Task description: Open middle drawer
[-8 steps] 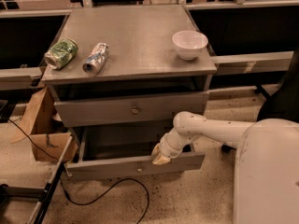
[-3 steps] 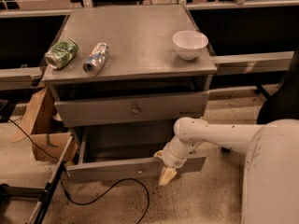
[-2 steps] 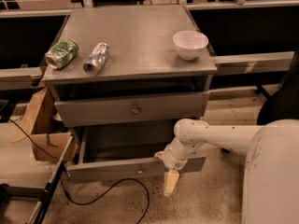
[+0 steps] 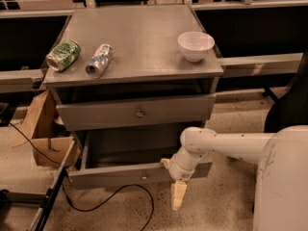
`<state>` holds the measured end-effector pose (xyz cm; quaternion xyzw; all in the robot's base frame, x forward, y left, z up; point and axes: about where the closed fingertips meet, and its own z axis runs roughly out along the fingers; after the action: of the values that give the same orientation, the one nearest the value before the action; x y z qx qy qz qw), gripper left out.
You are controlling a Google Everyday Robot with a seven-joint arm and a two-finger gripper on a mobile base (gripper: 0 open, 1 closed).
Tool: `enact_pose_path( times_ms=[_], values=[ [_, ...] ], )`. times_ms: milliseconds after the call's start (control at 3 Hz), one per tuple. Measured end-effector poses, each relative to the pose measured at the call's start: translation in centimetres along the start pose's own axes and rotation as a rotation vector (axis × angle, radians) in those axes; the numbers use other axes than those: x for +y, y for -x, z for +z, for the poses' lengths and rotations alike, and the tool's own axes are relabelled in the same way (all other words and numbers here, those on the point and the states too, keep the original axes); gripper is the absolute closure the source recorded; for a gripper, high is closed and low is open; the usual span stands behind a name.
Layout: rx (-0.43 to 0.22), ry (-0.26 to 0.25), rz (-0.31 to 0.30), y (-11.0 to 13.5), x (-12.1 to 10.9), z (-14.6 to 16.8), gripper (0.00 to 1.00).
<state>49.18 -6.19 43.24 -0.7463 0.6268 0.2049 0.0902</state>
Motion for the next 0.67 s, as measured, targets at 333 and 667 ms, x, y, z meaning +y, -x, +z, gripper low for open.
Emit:
enact_pose_path(
  times_ms=[333, 667],
  values=[
    [-0.072, -0.075, 0.007, 1.4, -0.7, 0.1, 0.00],
    [-0.149, -0.150, 0.026, 2.4, -1.8, 0.3, 0.00]
  ],
)
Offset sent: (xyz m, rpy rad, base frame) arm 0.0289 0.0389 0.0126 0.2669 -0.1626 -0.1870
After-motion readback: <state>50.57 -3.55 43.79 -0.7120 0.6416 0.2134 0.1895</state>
